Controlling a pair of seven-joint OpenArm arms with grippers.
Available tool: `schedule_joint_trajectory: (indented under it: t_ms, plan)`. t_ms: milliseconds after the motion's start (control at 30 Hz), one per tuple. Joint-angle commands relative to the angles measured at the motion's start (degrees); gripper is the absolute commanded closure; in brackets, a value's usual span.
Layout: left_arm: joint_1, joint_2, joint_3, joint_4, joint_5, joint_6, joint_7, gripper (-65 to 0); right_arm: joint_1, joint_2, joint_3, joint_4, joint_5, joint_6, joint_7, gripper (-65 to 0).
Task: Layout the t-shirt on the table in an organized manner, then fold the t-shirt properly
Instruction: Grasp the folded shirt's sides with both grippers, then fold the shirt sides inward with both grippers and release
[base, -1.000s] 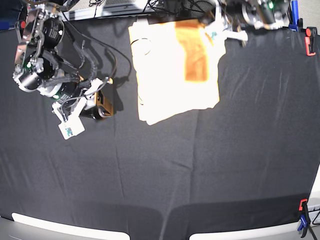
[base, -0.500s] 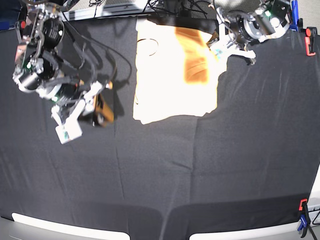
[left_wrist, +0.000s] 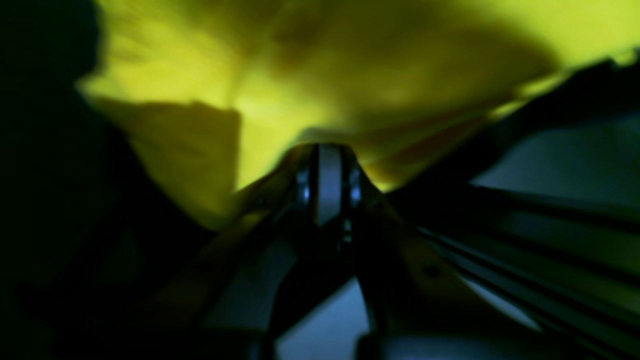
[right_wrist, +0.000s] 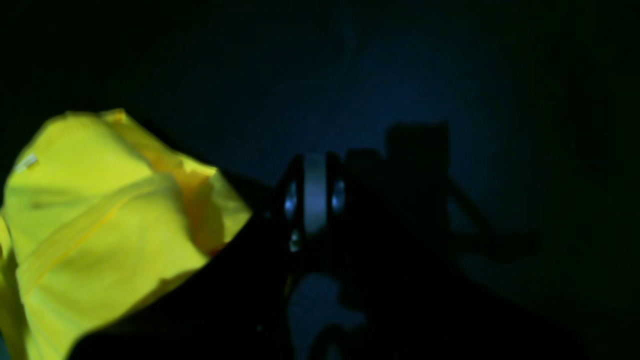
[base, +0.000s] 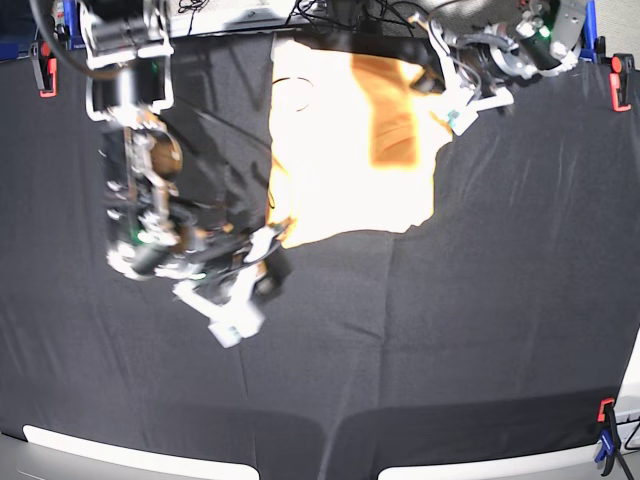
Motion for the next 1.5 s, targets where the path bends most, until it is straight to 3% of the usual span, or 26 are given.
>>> schedule_joint_trajectory:
  t_ms: [0, 233, 367, 500, 700, 800, 1033, 1300, 1467]
  plan:
    - [0.3, -0.3, 0.0, 1.6, -2.3, -0.5, 0.0, 0.0, 1.4, -0.1, -0.1, 0.6, 0.9, 0.2, 1.1, 0.0]
    - [2.1, -0.3, 0.0, 5.6, -5.8, -0.6, 0.6, 0.0, 1.0, -0.3, -0.8, 0.5, 0.4, 0.3, 1.2, 0.0]
    - [4.8, -0.3, 0.0, 3.8, -0.8, -0.9, -2.4, 0.0, -0.3, -0.3, -0.8, -1.8, 0.2, 0.3, 1.1, 0.0]
    - [4.1, 1.4, 0.0, -2.7, 2.8, -0.9, -5.7, 0.0, -2.3, -0.3, -0.8, -3.9, -3.0, 2.6, 1.6, 0.0]
    - [-2.1, 4.1, 0.0, -10.3, 4.5, -0.8, -6.3, 0.0, -6.3, -0.1, -0.8, -3.9, -3.8, 3.2, 3.0, 0.0]
    - [-5.3, 3.8, 0.0, -11.6, 4.7, -0.7, -6.3, 0.0, -8.6, 0.2, -0.8, -3.4, -3.8, 3.2, 3.4, 0.0]
    - [-12.0, 3.8, 0.0, -15.3, 12.0, 4.6, -10.6, 0.0, -13.6, 0.8, -0.8, 4.4, -4.1, 3.2, 4.2, 0.0]
    - [-20.3, 2.2, 0.0, -20.7, 12.0, 7.0, -15.0, 0.0, -19.7, 0.6, -0.8, 9.7, -4.0, 3.2, 4.4, 0.0]
    - [-25.4, 1.4, 0.0, -24.2, 12.0, 8.1, -18.6, 0.0, -24.7, 0.0, -2.4, 15.4, -4.5, 3.2, 8.1, 0.0]
